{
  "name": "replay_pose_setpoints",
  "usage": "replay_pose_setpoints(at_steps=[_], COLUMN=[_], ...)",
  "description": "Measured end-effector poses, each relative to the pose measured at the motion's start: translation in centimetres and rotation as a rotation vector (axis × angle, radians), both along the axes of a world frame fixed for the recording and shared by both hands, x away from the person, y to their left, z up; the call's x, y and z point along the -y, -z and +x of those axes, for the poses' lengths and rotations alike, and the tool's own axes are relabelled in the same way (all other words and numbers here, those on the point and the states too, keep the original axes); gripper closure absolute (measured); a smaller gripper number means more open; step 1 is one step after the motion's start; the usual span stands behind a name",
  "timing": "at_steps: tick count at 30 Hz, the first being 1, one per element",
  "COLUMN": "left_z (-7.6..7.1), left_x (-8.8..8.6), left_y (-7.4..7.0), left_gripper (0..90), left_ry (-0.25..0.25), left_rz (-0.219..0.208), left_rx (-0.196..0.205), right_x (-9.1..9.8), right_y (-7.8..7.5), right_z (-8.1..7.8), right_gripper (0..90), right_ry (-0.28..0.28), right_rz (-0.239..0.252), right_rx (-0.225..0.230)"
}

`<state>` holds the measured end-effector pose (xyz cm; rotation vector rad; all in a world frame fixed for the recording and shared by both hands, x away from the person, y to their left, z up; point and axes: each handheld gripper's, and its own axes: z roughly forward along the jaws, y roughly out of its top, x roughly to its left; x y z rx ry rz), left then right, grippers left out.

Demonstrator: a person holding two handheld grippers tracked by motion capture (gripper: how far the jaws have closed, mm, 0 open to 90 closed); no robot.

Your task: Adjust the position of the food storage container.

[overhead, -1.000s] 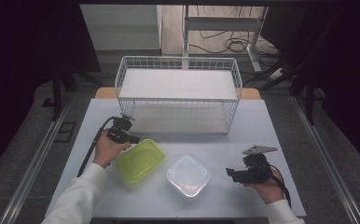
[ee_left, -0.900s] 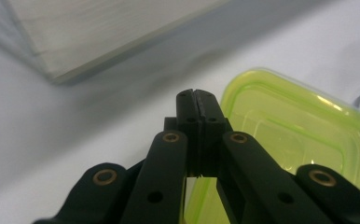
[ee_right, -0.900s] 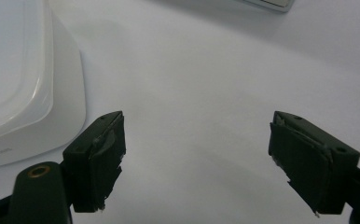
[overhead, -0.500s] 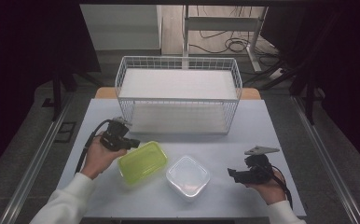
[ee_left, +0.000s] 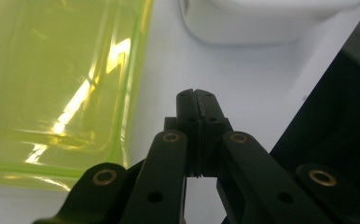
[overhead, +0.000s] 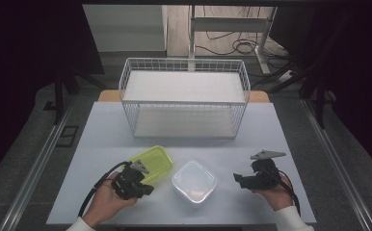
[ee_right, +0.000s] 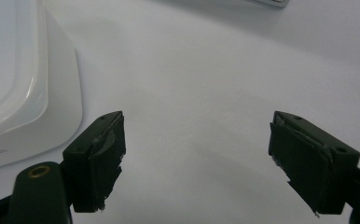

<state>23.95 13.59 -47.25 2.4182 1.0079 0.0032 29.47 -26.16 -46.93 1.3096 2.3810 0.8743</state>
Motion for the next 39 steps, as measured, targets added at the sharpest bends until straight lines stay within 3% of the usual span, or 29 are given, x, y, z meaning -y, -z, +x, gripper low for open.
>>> replay_pose_setpoints(at_steps=[4, 8, 21, 30, 33, 39], left_z=[0.1, 1.2, 4.1, 6.1, 6.2, 4.7], left_x=[0.5, 0.4, -0.2, -1.8, -2.0, -2.9], left_y=[1.0, 1.6, 1.9, 2.8, 2.8, 1.6], left_gripper=[89.9, 89.9, 89.9, 89.9, 89.9, 89.9], left_ry=[-0.004, -0.055, -0.105, -0.166, -0.171, -0.164], left_rz=[0.044, 0.07, 0.085, 0.105, 0.104, 0.048], left_rx=[-0.012, 0.006, 0.001, -0.004, -0.003, 0.011], right_x=[0.2, 0.3, 0.3, 0.4, 0.3, 0.3], right_y=[0.0, 0.0, 0.1, 0.1, 0.1, 0.1], right_z=[0.0, -0.1, 0.0, -0.1, -0.1, -0.1], right_gripper=[18.9, 18.8, 18.9, 18.8, 18.9, 18.8], right_ry=[0.006, 0.008, 0.008, 0.001, 0.0, -0.008], right_rz=[-0.002, -0.004, -0.012, -0.005, -0.005, -0.005], right_rx=[0.001, 0.003, -0.001, 0.002, 0.001, 0.003])
